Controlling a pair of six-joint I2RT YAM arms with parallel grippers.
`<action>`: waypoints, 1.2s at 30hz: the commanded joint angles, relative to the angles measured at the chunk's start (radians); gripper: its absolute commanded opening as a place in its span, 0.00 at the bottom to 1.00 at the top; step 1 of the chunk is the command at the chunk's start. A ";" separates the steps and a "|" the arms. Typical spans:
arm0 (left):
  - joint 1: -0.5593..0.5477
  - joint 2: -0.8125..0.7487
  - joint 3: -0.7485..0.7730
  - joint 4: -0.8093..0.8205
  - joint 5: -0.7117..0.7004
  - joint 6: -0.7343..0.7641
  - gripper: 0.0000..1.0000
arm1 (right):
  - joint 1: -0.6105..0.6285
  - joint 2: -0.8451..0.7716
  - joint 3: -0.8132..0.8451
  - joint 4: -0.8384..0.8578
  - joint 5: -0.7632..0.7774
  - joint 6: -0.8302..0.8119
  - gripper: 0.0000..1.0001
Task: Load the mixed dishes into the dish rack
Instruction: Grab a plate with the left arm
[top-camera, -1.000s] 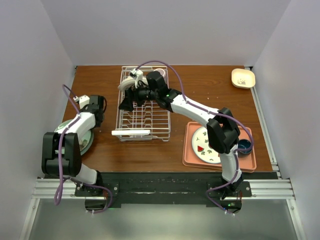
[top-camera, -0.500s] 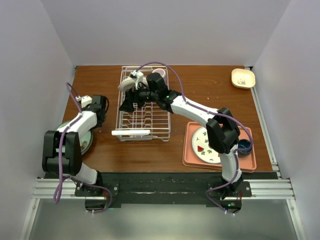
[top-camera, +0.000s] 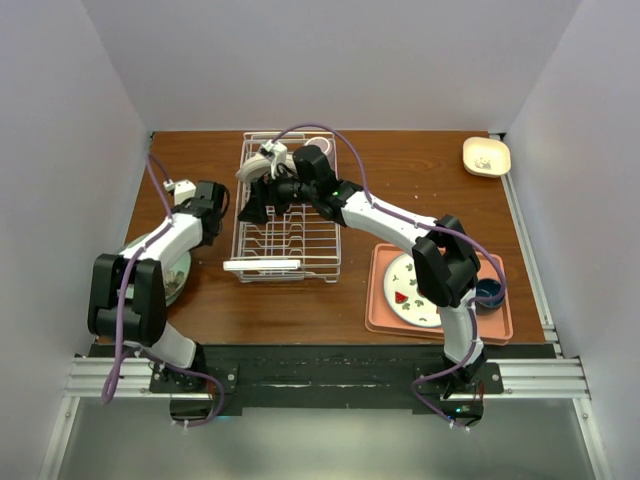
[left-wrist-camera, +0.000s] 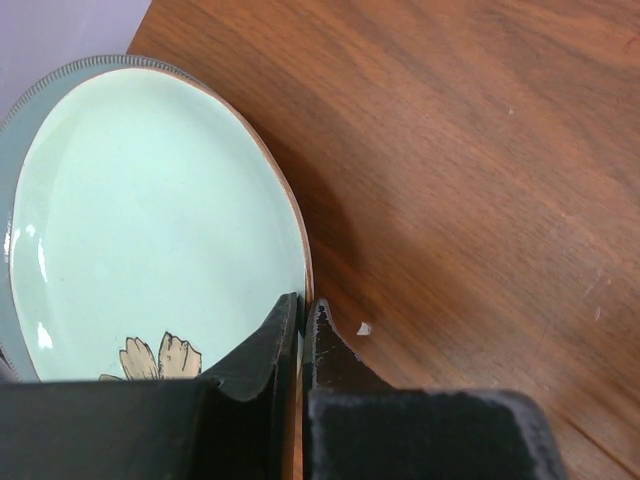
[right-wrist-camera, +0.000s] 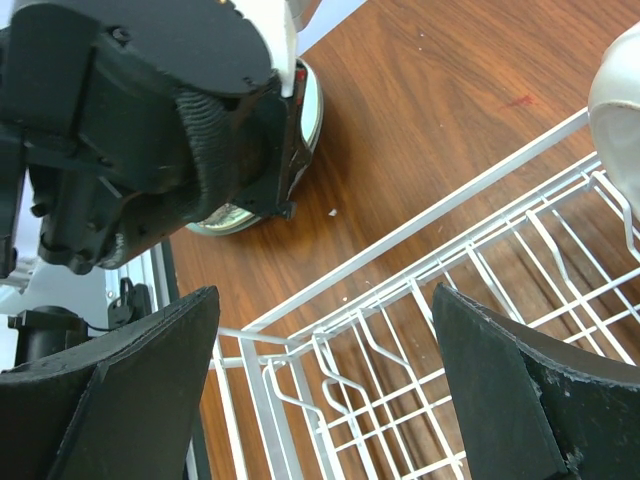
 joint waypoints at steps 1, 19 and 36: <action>-0.007 0.038 0.056 0.069 0.015 -0.002 0.00 | -0.002 -0.040 0.003 0.037 -0.002 0.011 0.91; -0.007 0.070 0.073 0.035 -0.008 0.034 0.63 | -0.002 -0.031 0.006 0.037 0.011 0.023 0.91; -0.009 0.158 0.082 -0.069 -0.099 -0.002 0.22 | -0.002 -0.034 0.000 0.031 0.037 0.030 0.90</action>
